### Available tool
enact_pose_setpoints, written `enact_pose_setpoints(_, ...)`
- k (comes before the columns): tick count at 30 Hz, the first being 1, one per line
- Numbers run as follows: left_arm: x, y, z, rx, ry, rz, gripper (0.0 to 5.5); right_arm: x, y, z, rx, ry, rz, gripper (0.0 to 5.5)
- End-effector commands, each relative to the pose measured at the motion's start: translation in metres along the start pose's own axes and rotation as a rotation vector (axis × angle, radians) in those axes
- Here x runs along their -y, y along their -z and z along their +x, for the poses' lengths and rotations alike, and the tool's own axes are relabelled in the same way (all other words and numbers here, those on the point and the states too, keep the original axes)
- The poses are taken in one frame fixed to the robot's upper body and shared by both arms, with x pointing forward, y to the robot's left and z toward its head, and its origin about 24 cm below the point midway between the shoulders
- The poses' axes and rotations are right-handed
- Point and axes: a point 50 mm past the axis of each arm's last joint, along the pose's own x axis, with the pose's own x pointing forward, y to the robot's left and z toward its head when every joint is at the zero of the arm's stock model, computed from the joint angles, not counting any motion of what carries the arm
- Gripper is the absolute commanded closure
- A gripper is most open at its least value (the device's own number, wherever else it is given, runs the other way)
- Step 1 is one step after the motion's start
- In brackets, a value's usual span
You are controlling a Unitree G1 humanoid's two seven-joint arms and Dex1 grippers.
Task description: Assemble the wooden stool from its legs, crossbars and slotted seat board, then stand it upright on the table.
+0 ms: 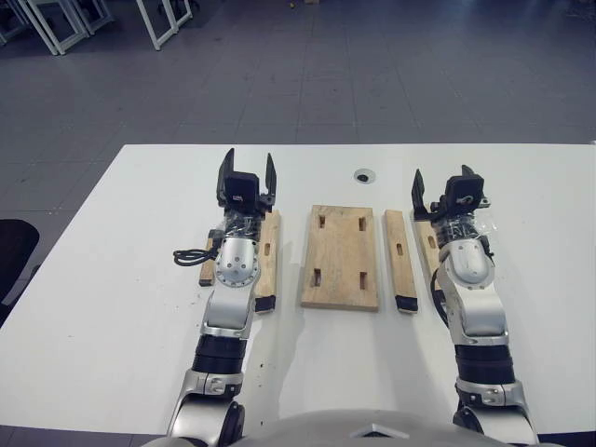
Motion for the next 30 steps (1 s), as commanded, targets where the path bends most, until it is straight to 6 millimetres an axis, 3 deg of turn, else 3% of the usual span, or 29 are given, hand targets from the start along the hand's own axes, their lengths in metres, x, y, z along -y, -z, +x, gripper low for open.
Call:
enact_pose_setpoints(1,0.0012,-0.0037,0.0008,0.014,0.001,-0.007,2.33,-0.0005,0.0008,-0.0006,-0.014,0.015,0.01,1.35)
enact_pose_setpoints(17,0.0074,-0.0083,-0.0001,0.029,0.029,-0.124,2.33,-0.0049,-0.0088,-0.0041,0.107,0.011,0.002,1.35)
enact_pose_setpoints(30,-0.0005,-0.0084,0.0019,0.039,-0.011,-0.088,2.33,-0.0057,-0.0079,-0.0036,0.11,-0.008,0.004,1.35)
